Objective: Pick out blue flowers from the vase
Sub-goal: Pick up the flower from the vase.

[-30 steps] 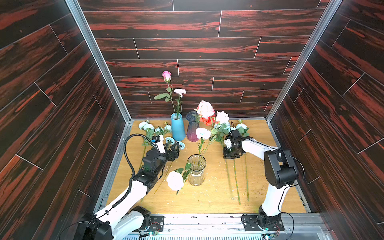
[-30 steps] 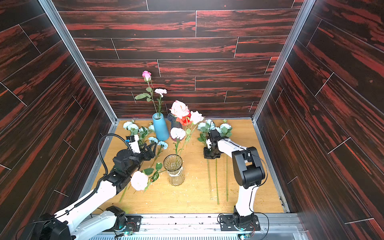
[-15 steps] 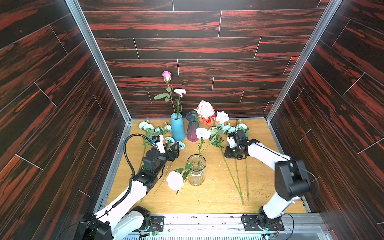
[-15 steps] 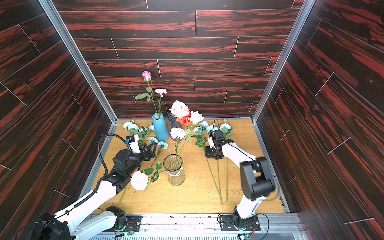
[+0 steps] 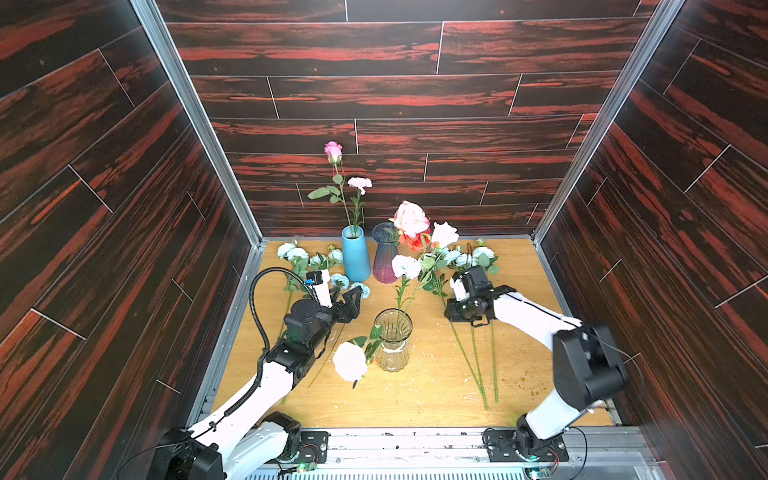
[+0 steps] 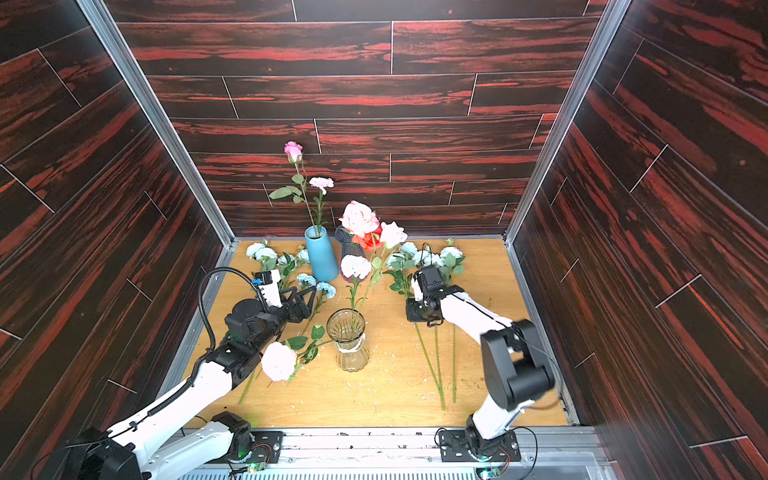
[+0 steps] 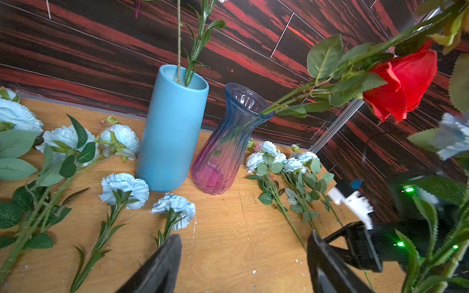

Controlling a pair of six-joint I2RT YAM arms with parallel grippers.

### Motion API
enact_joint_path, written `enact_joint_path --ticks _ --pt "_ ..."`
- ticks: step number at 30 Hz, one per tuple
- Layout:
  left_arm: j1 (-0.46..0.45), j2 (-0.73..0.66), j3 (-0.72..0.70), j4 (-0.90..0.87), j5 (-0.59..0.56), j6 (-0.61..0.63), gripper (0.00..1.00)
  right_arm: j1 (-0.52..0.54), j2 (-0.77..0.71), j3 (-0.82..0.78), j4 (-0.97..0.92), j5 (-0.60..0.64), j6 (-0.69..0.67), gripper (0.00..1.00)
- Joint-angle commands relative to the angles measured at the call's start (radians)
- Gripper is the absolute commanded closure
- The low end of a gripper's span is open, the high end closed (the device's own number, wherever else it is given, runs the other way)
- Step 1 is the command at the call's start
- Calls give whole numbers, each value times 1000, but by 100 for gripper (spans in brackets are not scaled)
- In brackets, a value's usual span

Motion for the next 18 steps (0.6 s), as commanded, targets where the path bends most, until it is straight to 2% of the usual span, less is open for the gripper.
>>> enact_joint_path --ticks 1,5,18 --pt "-4 -5 14 8 5 12 21 0 55 32 -23 24 21 67" --pt "-4 -4 13 6 0 16 21 0 102 47 -16 12 35 69" --pt "-4 -23 10 -4 -11 19 21 -6 163 97 7 -3 149 93"
